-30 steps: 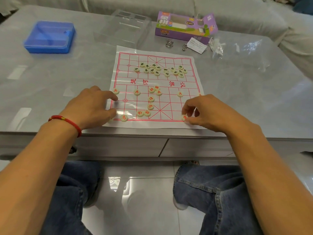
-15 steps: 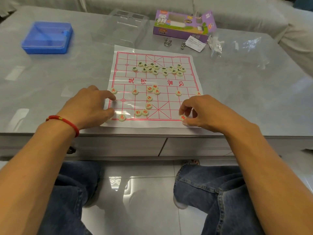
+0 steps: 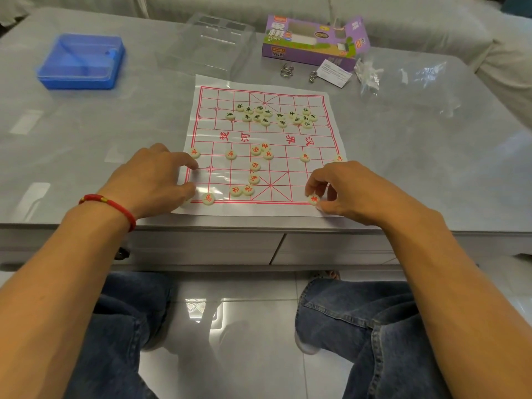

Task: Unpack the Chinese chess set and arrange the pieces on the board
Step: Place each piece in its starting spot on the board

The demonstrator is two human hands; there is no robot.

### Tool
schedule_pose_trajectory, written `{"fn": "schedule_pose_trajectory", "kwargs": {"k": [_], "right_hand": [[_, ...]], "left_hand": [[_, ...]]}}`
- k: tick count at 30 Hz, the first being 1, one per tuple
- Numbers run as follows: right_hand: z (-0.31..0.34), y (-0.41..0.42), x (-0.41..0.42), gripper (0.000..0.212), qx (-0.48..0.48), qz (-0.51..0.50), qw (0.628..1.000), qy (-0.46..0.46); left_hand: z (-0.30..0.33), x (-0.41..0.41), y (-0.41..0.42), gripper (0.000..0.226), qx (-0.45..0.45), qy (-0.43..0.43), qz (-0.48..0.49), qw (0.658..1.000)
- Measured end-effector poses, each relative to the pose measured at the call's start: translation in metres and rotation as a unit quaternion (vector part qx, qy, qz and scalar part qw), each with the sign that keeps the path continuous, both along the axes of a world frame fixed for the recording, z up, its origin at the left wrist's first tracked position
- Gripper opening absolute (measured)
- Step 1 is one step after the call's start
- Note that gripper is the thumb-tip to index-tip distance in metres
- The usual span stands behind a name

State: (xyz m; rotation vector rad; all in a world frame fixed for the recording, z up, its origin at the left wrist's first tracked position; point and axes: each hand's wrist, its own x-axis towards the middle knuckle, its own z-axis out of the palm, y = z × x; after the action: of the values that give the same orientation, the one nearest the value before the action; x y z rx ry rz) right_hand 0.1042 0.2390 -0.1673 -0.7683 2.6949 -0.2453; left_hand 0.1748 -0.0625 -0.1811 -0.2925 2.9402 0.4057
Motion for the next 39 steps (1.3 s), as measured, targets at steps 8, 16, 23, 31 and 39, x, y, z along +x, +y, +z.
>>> {"fn": "schedule_pose_trajectory", "kwargs": {"k": [8,16,23,31,39], "right_hand": [[0.004,0.000,-0.001,0.028,-0.009,0.000,1.000,0.004],[0.001,-0.038,-0.010,0.025,-0.091,-0.007,0.993,0.076],[-0.012,-0.073,-0.035,0.030,-0.032,0.022,0.990,0.133],[-0.016,-0.085,-0.034,0.030,-0.068,0.067,0.989,0.116],[-0.012,-0.089,-0.033,0.025,-0.030,0.080,0.988,0.128]], "left_hand": [[0.001,0.000,-0.001,0.048,0.000,0.002,-0.004,1.000],[-0.001,0.002,0.001,0.051,-0.019,0.007,-0.002,1.000],[0.000,0.001,0.002,0.052,-0.015,0.014,0.003,1.000],[0.000,0.001,0.001,0.052,-0.014,0.009,-0.004,1.000],[-0.001,0.003,-0.002,0.051,-0.014,0.009,-0.014,1.000]]}}
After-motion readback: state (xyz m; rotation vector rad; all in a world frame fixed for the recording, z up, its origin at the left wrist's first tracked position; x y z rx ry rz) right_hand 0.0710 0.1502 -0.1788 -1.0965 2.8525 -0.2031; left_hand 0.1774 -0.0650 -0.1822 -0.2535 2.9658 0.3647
